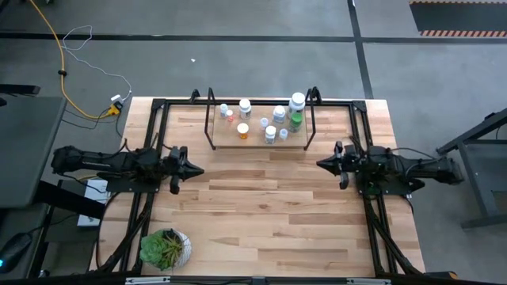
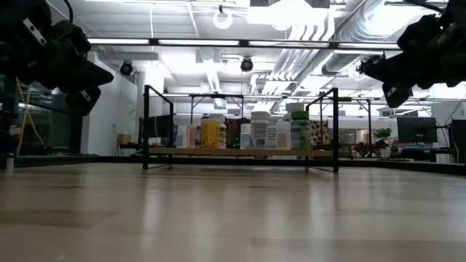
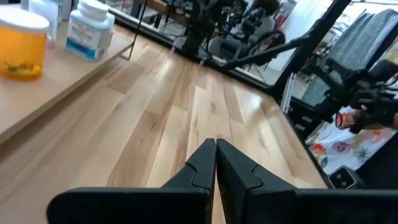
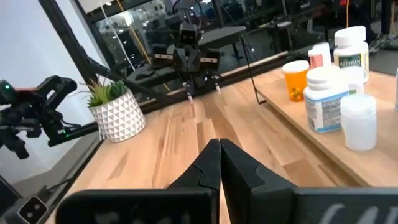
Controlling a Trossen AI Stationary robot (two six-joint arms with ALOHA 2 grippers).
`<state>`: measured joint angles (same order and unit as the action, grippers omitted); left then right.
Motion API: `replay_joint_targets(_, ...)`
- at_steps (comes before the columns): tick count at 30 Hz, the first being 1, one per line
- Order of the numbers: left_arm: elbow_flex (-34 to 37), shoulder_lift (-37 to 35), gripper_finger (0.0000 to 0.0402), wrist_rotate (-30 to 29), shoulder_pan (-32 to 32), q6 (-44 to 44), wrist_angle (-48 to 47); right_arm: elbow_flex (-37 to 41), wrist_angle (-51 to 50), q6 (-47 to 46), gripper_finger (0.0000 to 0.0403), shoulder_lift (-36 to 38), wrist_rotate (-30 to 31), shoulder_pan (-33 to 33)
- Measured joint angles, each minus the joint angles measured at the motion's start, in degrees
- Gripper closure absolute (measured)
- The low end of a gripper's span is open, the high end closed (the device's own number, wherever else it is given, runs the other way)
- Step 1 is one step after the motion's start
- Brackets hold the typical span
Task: Pick and place medicine bottles onto shelf by color
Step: Return to Home Position
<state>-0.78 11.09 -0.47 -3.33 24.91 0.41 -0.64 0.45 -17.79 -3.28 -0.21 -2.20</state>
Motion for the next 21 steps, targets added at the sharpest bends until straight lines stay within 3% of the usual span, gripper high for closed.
replay_joint_targets(8,0.0,-1.34,0.0398,0.0,0.0,0.0,-0.01,-0.02,-0.07,-7.12,0.0403,-0.84,0.0,0.0)
replay_joint_targets(14,0.02,-11.04,0.0398,0.0,0.05,0.02,0.57,-0.02,-0.12,-10.74,0.0403,-0.84,0.0,0.0)
replay_joint_targets(21,-0.09,-10.87,0.0398,-0.26,-1.22,0.01,7.5,-0.02,-0.05,-10.69,0.0402,-0.85,0.0,0.0)
